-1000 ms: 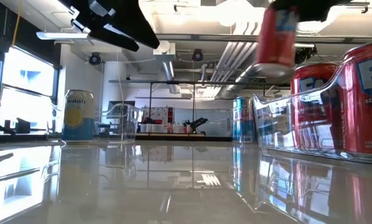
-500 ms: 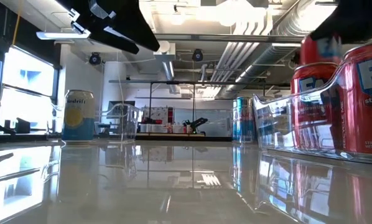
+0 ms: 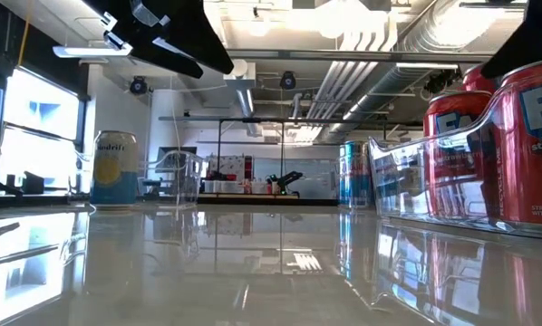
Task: Sort soda cans
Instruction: Put the orange soda can back into the bottom right transparent bin
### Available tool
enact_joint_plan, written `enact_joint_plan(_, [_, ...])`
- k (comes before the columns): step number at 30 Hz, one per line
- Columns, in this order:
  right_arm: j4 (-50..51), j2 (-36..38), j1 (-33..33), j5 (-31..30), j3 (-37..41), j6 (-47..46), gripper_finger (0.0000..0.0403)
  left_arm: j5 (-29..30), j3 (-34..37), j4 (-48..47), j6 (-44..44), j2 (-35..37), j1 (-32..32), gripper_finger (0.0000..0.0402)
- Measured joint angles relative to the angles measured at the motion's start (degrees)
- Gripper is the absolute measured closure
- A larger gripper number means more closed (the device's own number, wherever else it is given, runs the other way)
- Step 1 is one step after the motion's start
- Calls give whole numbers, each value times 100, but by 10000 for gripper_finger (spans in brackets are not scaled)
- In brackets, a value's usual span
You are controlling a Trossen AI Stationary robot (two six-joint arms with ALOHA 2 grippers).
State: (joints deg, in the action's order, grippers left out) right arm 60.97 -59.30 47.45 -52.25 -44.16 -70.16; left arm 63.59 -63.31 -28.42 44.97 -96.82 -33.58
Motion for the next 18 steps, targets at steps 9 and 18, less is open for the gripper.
enact_joint_plan(9, [-4,-714,19,28,0,-329,134,0,0,3,-4,0,0,58])
enact_joint_plan(18, [-15,-1075,16,213,2,-609,131,4,0,4,-7,0,20,58])
